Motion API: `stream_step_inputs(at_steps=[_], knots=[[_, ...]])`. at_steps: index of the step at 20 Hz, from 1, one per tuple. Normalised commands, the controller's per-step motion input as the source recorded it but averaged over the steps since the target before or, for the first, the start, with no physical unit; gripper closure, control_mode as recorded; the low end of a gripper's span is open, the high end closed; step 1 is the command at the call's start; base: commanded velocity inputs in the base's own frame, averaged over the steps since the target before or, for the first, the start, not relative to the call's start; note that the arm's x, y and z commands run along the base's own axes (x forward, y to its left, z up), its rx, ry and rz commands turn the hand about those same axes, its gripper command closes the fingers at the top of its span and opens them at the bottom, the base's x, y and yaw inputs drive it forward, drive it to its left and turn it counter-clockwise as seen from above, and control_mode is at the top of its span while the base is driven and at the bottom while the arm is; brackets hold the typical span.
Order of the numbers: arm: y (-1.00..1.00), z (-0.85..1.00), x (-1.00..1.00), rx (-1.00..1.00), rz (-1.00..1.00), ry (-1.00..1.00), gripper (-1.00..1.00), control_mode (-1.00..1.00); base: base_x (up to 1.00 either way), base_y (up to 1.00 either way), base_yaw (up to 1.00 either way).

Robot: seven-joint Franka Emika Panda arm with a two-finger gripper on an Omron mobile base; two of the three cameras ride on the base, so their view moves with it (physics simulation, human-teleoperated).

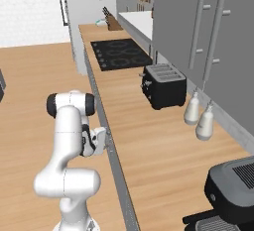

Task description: Take a straw from the drawer in front and place it inside the glass cup on the dining counter.

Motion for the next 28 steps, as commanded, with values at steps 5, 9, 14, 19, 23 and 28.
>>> stream_step_inputs(at_steps=[5,9,14,19,23,28], knots=[[-0.13,0.0,0.04,0.07,0.06,-0.04,-1.0,-1.0,0.0,0.0,0.0],[0.0,0.04,-0.04,0.02,0.0,-0.06,-1.0,-1.0,0.0,0.0,0.0],[0.0,0.13,-0.02,0.0,0.0,-0.02,-1.0,-1.0,0.0,0.0,0.0],[0.0,0.15,-0.07,0.0,0.0,0.0,-1.0,-1.0,0.0,0.0,0.0],[0.0,0.23,-0.07,0.0,-0.01,0.0,-1.0,-1.0,0.0,0.0,0.0],[-0.09,0.05,0.0,0.0,-0.04,0.0,-1.0,-1.0,0.0,0.0,0.0]])
